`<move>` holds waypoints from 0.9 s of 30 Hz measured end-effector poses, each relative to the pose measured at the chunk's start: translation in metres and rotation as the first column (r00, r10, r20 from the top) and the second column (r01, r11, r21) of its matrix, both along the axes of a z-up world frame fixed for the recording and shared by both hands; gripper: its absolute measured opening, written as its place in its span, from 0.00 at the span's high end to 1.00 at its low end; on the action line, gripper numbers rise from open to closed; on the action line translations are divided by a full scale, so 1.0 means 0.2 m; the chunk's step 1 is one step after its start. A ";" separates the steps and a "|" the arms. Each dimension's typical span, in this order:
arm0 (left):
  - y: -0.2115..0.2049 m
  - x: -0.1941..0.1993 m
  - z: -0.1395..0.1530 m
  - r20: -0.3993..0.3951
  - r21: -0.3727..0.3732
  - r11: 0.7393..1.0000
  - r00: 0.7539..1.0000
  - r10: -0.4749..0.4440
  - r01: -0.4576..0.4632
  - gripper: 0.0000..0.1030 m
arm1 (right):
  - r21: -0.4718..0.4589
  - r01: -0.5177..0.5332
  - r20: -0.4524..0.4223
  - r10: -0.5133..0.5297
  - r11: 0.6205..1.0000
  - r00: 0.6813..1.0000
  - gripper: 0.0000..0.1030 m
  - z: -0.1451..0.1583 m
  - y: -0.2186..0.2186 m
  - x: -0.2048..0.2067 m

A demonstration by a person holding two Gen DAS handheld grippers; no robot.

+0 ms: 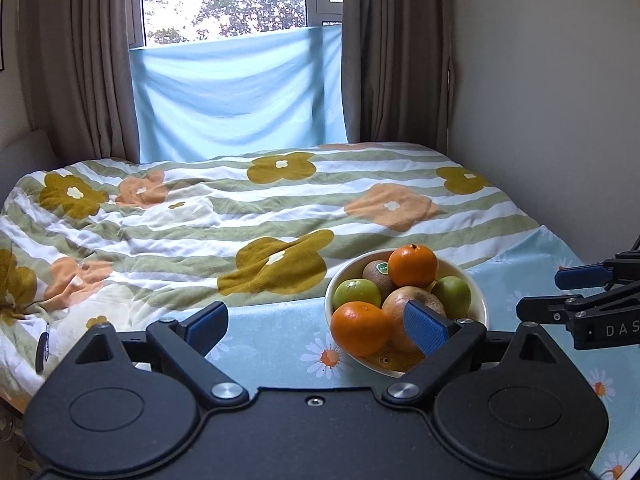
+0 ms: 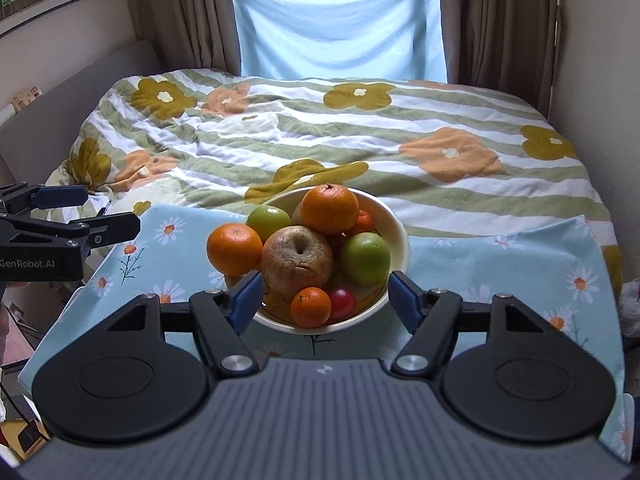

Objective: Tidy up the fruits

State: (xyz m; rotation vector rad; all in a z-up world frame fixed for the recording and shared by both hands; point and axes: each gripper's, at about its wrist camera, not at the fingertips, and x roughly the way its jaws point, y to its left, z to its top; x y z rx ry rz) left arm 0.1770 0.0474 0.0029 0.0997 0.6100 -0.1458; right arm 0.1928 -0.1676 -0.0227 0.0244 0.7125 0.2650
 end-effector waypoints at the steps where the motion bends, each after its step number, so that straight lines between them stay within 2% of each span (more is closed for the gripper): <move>1: -0.01 -0.04 0.03 0.011 -0.002 1.000 1.000 0.010 -0.010 0.06 | 0.007 0.008 0.010 -0.008 1.000 1.000 0.17 0.05 -0.02 -0.04; 8: -0.09 -0.32 0.21 0.049 -0.039 0.996 0.995 0.083 -0.081 0.06 | 0.007 0.057 0.089 -0.058 0.998 0.994 0.12 0.29 -0.17 -0.34; 12: -0.15 -0.47 0.27 0.068 -0.041 0.993 0.991 0.117 -0.114 0.04 | 0.008 0.100 0.105 -0.100 0.995 0.989 0.04 0.38 -0.26 -0.52; 13: -0.16 -0.51 0.28 0.073 -0.045 0.991 0.989 0.126 -0.123 0.04 | 0.004 0.114 0.104 -0.114 0.993 0.988 0.00 0.39 -0.27 -0.56; 20: -0.25 -0.70 0.28 0.075 -0.037 0.988 0.986 0.152 -0.150 0.00 | -0.049 0.188 0.121 -0.181 0.981 0.976 0.00 0.40 -0.33 -0.78; 27: -0.29 -0.80 0.23 0.046 -0.061 0.986 0.986 0.159 -0.157 0.00 | -0.067 0.214 0.109 -0.206 0.975 0.972 0.00 0.36 -0.35 -0.88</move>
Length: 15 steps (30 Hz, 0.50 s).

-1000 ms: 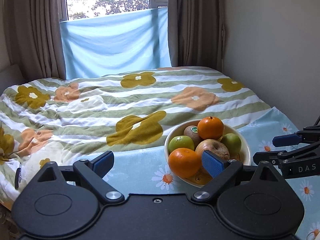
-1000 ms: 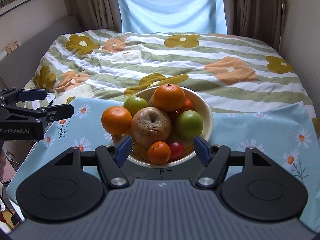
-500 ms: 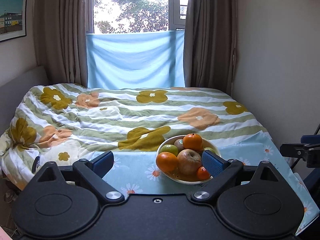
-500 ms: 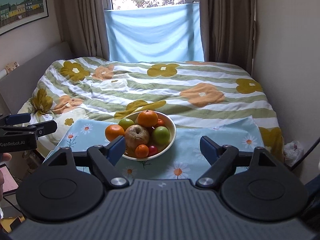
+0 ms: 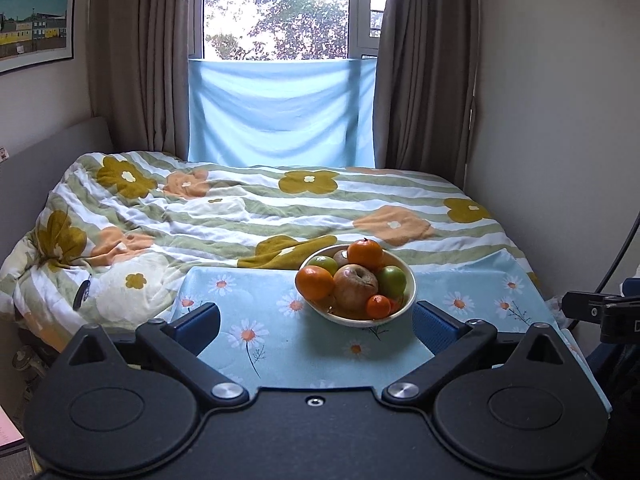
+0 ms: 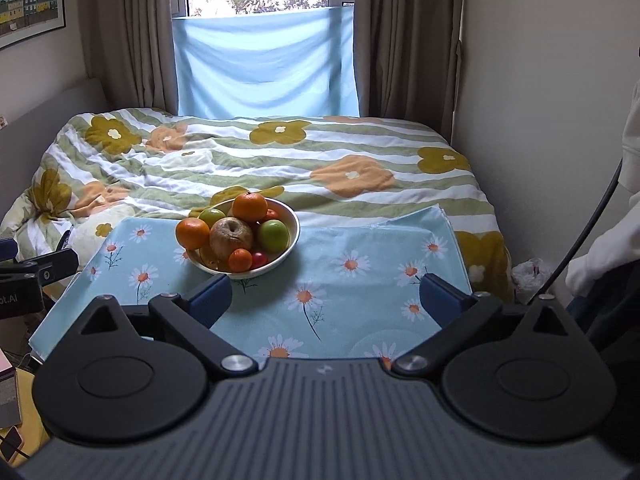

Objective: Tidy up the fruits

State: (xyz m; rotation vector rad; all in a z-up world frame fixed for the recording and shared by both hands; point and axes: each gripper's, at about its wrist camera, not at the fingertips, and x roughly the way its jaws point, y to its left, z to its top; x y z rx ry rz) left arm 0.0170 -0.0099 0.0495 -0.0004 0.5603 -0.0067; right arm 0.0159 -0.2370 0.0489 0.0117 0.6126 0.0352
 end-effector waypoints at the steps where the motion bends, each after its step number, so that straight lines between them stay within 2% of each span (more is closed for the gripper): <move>1: 0.00 0.00 0.00 -0.002 0.002 1.000 1.000 -0.001 0.001 0.00 | 0.003 0.002 -0.001 -0.002 1.000 1.000 0.00 0.00 0.00 -0.01; 15: -0.02 -0.04 0.00 0.001 0.018 1.000 1.000 -0.025 0.025 0.00 | 0.007 0.008 -0.012 -0.008 1.000 1.000 0.00 -0.01 0.01 -0.05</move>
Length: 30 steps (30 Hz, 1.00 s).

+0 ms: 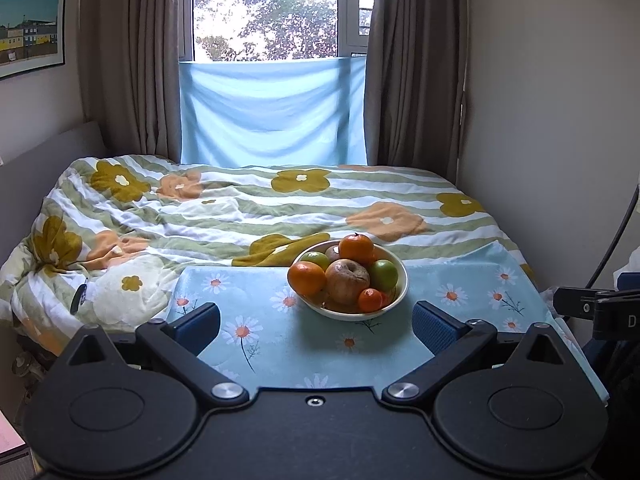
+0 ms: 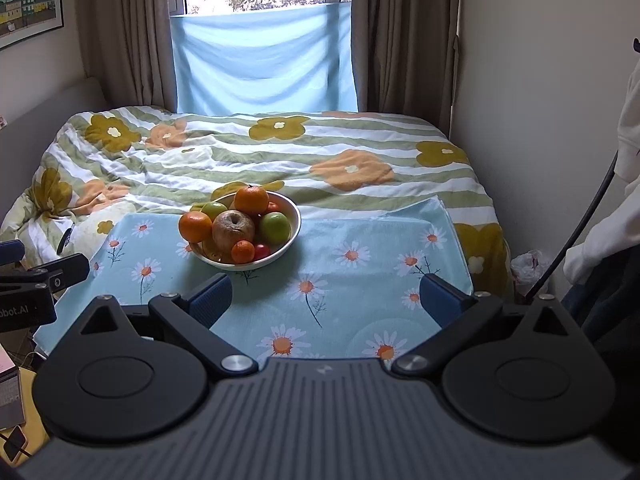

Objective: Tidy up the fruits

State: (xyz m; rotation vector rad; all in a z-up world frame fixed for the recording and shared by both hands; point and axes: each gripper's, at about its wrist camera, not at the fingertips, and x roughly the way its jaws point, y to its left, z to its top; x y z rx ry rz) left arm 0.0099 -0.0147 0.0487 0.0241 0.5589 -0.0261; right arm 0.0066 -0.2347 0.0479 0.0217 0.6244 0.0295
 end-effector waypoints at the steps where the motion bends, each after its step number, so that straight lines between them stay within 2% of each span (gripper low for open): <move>1: 0.00 0.00 0.00 0.002 0.002 1.000 1.000 0.001 -0.001 0.00 | 0.001 0.000 -0.001 0.000 1.000 1.000 0.00 0.00 0.00 0.00; 30: 0.02 0.00 0.02 0.009 0.004 1.000 1.000 0.007 -0.007 0.00 | 0.006 0.003 0.000 -0.003 1.000 1.000 0.00 0.02 0.03 0.00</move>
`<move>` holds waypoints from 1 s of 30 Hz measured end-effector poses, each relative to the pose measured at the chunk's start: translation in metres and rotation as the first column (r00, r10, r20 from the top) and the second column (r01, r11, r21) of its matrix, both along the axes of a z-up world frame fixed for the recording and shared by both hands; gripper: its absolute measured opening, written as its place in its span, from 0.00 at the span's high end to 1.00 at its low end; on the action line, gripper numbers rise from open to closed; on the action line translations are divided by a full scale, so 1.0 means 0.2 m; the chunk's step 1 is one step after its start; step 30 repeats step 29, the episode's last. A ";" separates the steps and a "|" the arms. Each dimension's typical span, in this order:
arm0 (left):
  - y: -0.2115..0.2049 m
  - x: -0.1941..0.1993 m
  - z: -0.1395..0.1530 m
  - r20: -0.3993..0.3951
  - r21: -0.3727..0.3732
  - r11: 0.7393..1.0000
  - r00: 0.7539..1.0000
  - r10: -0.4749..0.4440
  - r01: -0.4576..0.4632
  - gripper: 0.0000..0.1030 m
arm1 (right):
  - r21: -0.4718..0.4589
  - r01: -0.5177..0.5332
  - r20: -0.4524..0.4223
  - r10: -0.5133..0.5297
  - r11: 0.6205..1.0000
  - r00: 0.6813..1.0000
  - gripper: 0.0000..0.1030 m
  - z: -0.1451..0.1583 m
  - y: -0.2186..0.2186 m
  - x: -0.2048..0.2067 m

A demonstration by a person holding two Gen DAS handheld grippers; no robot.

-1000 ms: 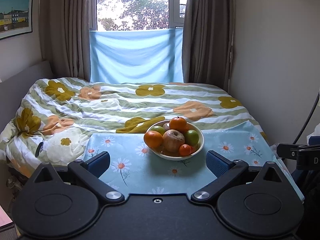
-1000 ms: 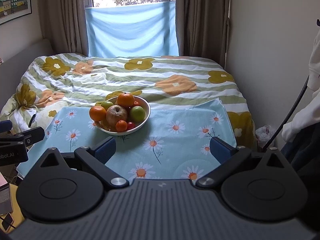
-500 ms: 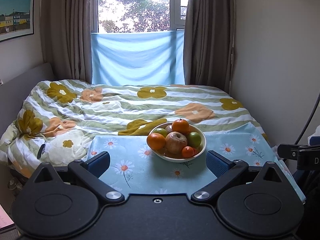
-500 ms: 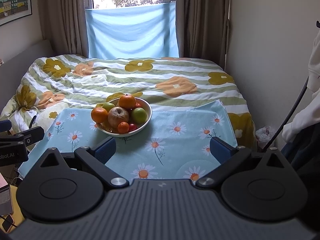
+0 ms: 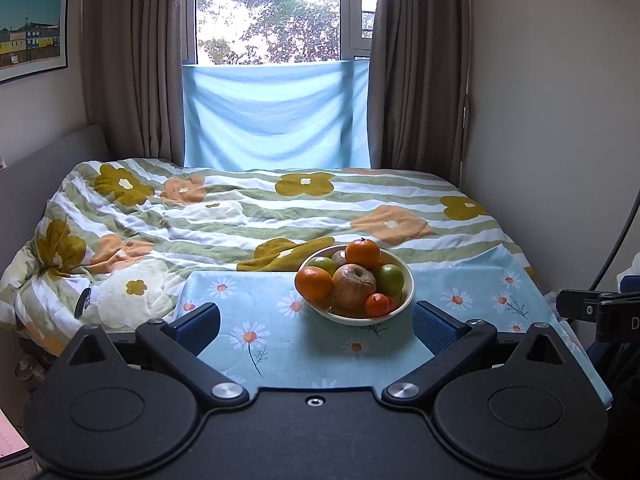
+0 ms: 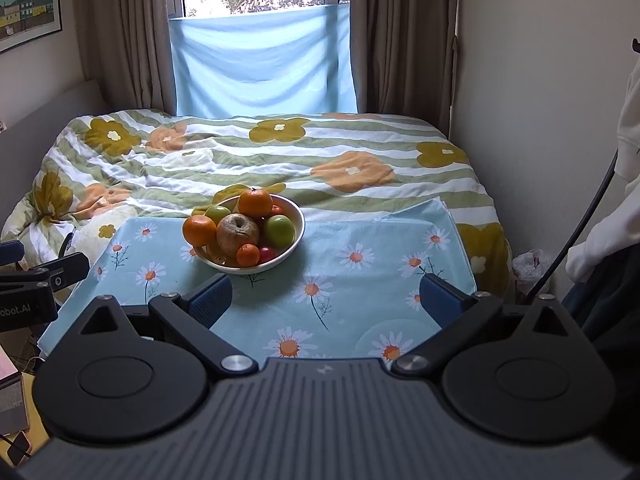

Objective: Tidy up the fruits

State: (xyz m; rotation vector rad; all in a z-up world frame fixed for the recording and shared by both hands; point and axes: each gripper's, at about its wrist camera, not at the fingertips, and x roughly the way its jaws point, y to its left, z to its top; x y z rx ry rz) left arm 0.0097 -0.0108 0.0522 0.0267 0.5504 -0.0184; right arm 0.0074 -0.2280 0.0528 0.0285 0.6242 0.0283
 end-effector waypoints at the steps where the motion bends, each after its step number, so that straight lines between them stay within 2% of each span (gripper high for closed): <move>1: 0.00 0.00 0.00 -0.001 0.000 1.000 1.000 0.000 0.000 0.00 | 0.000 0.000 0.000 0.000 1.000 1.000 0.00 0.00 0.00 0.00; 30: 0.03 0.01 -0.01 -0.018 -0.010 1.000 1.000 -0.003 0.003 0.00 | -0.001 -0.001 -0.001 0.001 1.000 1.000 0.00 -0.01 0.00 0.00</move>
